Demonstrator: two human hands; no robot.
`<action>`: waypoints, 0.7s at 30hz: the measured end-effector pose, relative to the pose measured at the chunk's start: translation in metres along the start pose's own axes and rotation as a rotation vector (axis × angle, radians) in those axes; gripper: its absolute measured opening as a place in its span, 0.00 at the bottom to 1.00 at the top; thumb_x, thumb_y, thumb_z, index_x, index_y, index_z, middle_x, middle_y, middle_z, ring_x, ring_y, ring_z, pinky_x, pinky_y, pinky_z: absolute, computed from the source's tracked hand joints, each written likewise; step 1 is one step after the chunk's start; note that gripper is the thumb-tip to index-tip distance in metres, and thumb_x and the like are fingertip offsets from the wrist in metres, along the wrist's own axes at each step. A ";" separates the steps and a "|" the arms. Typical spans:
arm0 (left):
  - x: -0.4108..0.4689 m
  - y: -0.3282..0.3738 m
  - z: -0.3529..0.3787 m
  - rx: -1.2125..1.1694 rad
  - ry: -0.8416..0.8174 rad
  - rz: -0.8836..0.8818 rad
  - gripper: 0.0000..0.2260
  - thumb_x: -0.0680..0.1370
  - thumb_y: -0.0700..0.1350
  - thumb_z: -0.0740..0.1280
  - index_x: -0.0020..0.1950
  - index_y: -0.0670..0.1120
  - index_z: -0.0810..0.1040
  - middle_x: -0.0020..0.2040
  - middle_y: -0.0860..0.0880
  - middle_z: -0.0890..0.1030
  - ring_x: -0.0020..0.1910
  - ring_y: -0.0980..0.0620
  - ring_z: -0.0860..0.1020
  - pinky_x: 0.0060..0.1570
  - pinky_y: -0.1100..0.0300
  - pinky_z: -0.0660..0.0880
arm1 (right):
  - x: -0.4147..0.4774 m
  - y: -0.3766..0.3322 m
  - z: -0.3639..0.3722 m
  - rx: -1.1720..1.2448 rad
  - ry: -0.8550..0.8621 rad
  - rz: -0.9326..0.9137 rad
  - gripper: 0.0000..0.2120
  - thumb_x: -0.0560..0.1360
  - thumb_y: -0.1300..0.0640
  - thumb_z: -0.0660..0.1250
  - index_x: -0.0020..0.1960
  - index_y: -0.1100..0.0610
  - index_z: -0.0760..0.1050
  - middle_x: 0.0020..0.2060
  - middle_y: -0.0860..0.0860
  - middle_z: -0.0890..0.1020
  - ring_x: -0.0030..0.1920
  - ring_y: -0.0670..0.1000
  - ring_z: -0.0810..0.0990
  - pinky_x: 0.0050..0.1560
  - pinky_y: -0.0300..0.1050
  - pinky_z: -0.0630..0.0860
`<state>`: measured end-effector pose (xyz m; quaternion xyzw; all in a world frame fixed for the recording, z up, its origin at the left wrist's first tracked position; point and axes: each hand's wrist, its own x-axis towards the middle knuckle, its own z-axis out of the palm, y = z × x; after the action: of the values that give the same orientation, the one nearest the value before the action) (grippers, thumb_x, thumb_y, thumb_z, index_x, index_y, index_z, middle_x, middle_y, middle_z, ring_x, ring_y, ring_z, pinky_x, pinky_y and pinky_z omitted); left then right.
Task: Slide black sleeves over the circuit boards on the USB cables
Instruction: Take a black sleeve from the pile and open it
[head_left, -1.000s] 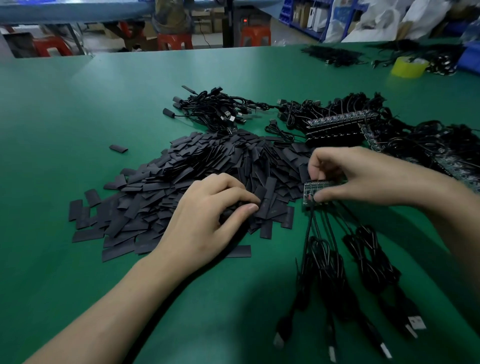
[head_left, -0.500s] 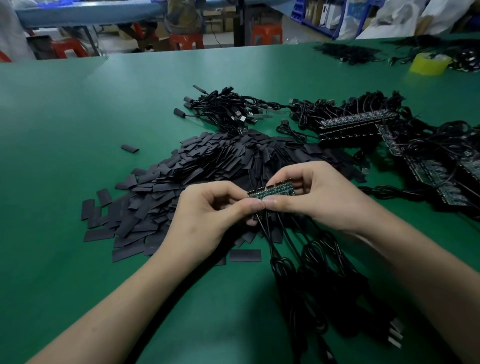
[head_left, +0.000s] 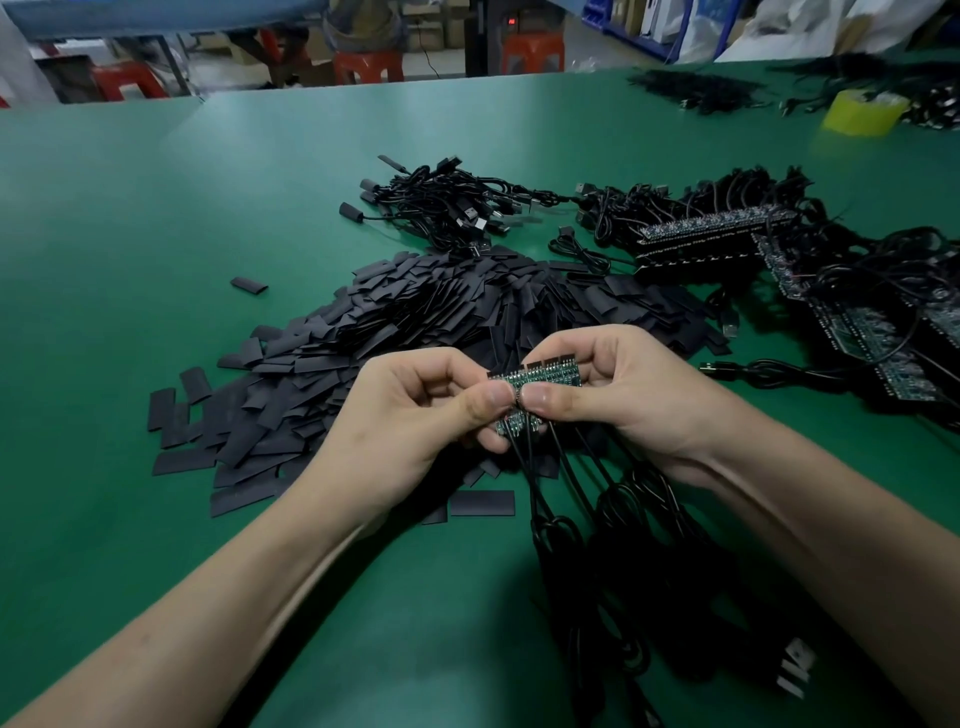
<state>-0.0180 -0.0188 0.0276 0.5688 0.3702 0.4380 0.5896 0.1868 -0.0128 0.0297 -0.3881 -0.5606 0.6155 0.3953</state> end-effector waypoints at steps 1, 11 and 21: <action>0.000 0.000 -0.001 -0.004 -0.004 -0.004 0.04 0.69 0.48 0.75 0.36 0.48 0.85 0.30 0.43 0.83 0.26 0.50 0.81 0.28 0.61 0.78 | 0.000 0.001 0.000 0.015 -0.007 0.003 0.07 0.67 0.59 0.76 0.45 0.57 0.84 0.37 0.53 0.86 0.35 0.44 0.83 0.39 0.33 0.78; -0.001 0.000 -0.004 -0.033 -0.062 -0.046 0.04 0.69 0.46 0.74 0.35 0.48 0.84 0.31 0.43 0.82 0.27 0.52 0.79 0.29 0.62 0.78 | 0.001 0.004 0.003 0.062 -0.017 0.040 0.07 0.68 0.61 0.75 0.46 0.59 0.82 0.36 0.51 0.86 0.35 0.44 0.83 0.39 0.33 0.78; 0.001 -0.002 -0.004 -0.067 -0.106 -0.040 0.05 0.69 0.48 0.78 0.39 0.47 0.86 0.33 0.45 0.83 0.29 0.53 0.78 0.32 0.61 0.78 | 0.001 0.002 0.003 0.160 -0.081 0.042 0.05 0.70 0.62 0.75 0.46 0.56 0.85 0.40 0.56 0.87 0.38 0.49 0.86 0.43 0.38 0.82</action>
<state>-0.0212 -0.0164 0.0250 0.5635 0.3352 0.4074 0.6357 0.1836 -0.0130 0.0280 -0.3418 -0.5170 0.6815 0.3890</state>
